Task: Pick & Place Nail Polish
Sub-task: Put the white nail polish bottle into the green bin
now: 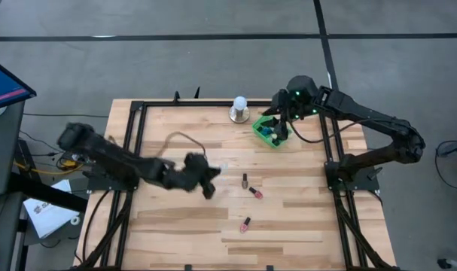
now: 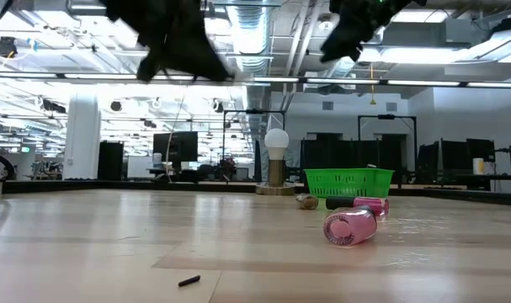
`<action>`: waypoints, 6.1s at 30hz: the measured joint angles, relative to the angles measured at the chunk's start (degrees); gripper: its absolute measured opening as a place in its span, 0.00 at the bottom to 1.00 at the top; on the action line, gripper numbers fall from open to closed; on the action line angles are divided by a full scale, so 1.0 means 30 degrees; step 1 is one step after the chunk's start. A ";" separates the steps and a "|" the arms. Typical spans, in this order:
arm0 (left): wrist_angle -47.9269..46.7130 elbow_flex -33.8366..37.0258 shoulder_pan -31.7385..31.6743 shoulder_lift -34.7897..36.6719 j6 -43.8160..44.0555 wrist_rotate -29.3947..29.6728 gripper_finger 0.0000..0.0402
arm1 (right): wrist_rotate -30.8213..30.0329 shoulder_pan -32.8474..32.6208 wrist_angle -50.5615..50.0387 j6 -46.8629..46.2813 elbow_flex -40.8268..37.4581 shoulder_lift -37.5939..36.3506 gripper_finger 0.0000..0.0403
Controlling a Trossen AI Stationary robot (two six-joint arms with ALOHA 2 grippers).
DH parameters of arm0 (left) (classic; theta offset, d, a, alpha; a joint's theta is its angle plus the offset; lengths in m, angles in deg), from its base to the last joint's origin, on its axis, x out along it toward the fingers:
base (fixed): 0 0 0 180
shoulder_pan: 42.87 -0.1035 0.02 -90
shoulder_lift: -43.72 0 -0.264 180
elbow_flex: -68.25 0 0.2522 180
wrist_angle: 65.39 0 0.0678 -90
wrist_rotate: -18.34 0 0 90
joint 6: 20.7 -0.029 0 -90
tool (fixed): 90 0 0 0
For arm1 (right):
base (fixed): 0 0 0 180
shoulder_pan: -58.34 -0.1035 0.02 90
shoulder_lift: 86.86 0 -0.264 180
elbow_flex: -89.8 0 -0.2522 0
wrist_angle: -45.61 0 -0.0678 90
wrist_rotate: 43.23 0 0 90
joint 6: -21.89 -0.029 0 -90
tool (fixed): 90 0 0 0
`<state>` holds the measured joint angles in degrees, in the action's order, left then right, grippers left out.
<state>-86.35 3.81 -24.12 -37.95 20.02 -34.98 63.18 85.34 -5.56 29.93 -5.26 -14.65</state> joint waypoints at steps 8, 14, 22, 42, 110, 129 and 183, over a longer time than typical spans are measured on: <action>0.0213 -0.0001 -0.0634 0.5226 -0.1501 0.0145 0.12 | 0.1759 -0.1311 0.4037 0.0003 0.0000 -0.0036 0.48; 0.0429 -0.0008 -0.0337 0.7529 -0.1508 0.0151 0.12 | 0.1829 -0.2215 0.6937 -0.0055 0.0000 -0.0038 0.51; 0.0771 -0.0008 -0.0266 0.8838 -0.2375 -0.0233 0.12 | 0.1851 -0.3030 1.1974 -0.2201 0.0000 -0.0036 0.55; 0.3476 -0.0038 -0.0259 1.1017 -0.4145 -0.2409 0.13 | 0.1379 -0.4123 1.8338 -0.4205 0.0000 0.2147 0.56; 1.5898 -0.0045 -0.6175 0.3728 -0.1990 -1.4746 0.13 | 0.3607 -0.7161 1.9800 -0.2118 0.1501 0.3549 0.64; 1.7619 -0.0045 -0.6267 0.2573 -0.1333 -1.5222 0.13 | 0.4591 -0.7234 1.8806 -0.2692 0.1501 0.3549 0.54; 1.7697 -0.0074 -0.6785 0.2617 0.0048 -1.4290 0.30 | -0.2545 -0.2655 1.0102 -0.1702 0.1508 -0.1848 0.13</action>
<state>-33.26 3.59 -44.47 -30.10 20.17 -77.85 55.54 77.37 24.75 24.83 -0.74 -20.19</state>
